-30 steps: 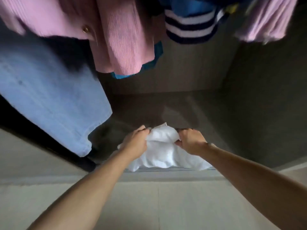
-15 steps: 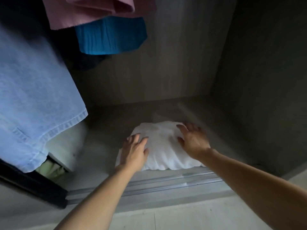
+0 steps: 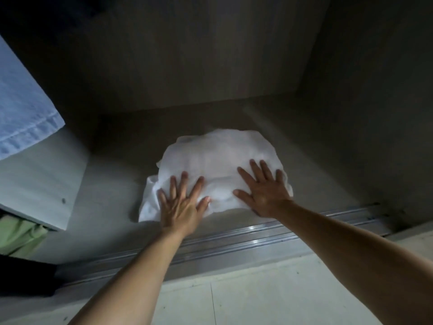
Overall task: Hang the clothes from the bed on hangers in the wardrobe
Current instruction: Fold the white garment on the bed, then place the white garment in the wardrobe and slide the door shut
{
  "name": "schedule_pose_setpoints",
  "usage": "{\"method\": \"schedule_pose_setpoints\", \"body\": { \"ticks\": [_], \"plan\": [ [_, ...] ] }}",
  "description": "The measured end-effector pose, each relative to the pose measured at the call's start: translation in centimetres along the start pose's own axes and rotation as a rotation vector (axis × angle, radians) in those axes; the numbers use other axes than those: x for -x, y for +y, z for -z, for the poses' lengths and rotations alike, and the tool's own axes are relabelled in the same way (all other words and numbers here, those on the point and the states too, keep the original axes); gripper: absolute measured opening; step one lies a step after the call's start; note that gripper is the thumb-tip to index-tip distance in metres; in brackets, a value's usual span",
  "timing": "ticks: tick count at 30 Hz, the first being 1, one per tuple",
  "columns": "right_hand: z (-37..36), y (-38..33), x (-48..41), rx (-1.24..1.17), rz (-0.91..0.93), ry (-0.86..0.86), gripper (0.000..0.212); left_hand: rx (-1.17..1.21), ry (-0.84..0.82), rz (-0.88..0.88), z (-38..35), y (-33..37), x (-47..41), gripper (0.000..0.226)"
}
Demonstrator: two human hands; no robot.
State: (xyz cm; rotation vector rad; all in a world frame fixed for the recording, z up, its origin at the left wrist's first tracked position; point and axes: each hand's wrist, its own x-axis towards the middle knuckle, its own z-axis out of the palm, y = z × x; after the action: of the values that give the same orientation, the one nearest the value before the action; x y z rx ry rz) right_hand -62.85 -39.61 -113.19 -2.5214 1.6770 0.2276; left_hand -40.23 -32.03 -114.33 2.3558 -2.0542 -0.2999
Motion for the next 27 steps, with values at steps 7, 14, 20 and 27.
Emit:
{"method": "schedule_pose_setpoints", "body": {
  "ticks": [7, 14, 20, 27],
  "plan": [
    [0.2, 0.6, -2.5, 0.018, 0.012, 0.001, 0.082, 0.005, 0.034, 0.015, 0.1, -0.2, -2.7, 0.078],
    [1.0, 0.4, -2.0, -0.003, 0.015, 0.01, 0.089, 0.015, 0.033, -0.055, 2.1, 0.0, -1.9, 0.06],
    [3.4, -2.1, 5.5, -0.031, 0.066, 0.113, 0.068, 0.065, 0.256, -0.068, 4.2, 0.2, 5.7, 0.033],
    [7.8, -7.2, 17.6, -0.031, 0.13, -0.05, 0.051, 0.095, -0.027, -0.025, 9.3, 0.1, 19.9, 0.022]
  ]
}}
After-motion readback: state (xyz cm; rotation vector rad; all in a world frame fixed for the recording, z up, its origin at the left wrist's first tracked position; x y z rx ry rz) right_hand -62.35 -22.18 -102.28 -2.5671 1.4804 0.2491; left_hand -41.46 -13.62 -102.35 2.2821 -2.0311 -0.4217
